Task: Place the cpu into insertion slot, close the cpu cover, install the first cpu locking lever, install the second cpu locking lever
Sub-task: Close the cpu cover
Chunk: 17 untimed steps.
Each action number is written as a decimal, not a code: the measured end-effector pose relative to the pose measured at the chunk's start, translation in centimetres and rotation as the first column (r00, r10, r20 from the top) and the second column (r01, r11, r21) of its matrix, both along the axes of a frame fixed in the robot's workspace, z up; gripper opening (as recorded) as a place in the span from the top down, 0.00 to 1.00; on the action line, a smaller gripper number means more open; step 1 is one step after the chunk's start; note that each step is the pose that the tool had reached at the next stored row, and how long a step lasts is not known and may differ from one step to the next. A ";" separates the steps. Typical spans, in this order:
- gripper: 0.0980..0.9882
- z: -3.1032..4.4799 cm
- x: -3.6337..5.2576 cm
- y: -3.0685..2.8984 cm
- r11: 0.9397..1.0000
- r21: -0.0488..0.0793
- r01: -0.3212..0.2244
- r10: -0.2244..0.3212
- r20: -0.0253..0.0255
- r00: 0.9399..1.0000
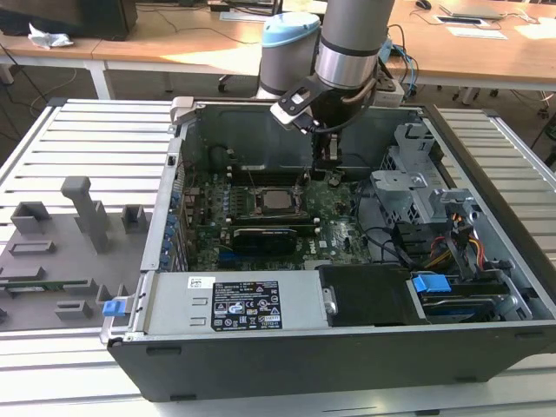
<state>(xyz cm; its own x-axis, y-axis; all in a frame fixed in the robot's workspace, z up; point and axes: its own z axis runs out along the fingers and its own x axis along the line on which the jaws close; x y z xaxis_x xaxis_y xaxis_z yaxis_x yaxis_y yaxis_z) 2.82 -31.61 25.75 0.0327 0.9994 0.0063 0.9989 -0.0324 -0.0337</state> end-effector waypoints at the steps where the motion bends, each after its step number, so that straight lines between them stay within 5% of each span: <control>1: 0.99 0.00 -0.22 0.00 1.000 0.000 0.000 0.000 0.000 1.000; 17: 0.99 -0.04 -1.28 0.00 1.000 0.000 0.000 0.000 0.001 1.000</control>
